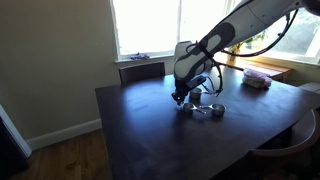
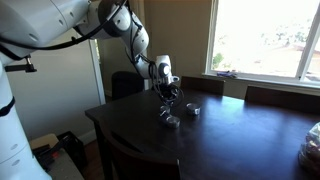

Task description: Unstack the pots on the table

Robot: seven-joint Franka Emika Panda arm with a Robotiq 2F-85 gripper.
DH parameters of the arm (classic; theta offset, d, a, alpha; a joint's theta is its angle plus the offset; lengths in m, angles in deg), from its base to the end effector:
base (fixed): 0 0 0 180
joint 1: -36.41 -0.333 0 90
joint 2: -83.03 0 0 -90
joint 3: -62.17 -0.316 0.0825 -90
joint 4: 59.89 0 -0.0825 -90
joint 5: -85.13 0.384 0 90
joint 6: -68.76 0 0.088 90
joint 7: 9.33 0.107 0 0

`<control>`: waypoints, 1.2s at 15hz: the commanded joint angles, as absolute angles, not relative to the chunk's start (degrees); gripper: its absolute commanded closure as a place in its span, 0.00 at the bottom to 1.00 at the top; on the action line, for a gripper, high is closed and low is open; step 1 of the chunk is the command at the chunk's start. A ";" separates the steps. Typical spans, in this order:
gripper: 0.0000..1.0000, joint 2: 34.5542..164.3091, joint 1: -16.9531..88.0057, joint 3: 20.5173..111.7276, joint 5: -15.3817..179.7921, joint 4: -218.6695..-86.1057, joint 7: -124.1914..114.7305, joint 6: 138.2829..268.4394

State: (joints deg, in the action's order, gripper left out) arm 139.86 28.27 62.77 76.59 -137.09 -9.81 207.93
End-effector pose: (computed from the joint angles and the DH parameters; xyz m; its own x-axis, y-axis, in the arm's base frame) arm 0.7338 0.0984 0.1306 0.9636 0.2547 0.0816 0.2446 -0.9626 0.1161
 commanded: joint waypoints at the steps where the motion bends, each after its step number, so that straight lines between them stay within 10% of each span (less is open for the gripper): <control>1: 0.88 138.05 27.94 62.83 76.80 -138.22 -8.96 206.30; 18: 0.89 123.34 28.65 63.98 74.73 -149.29 -10.43 206.91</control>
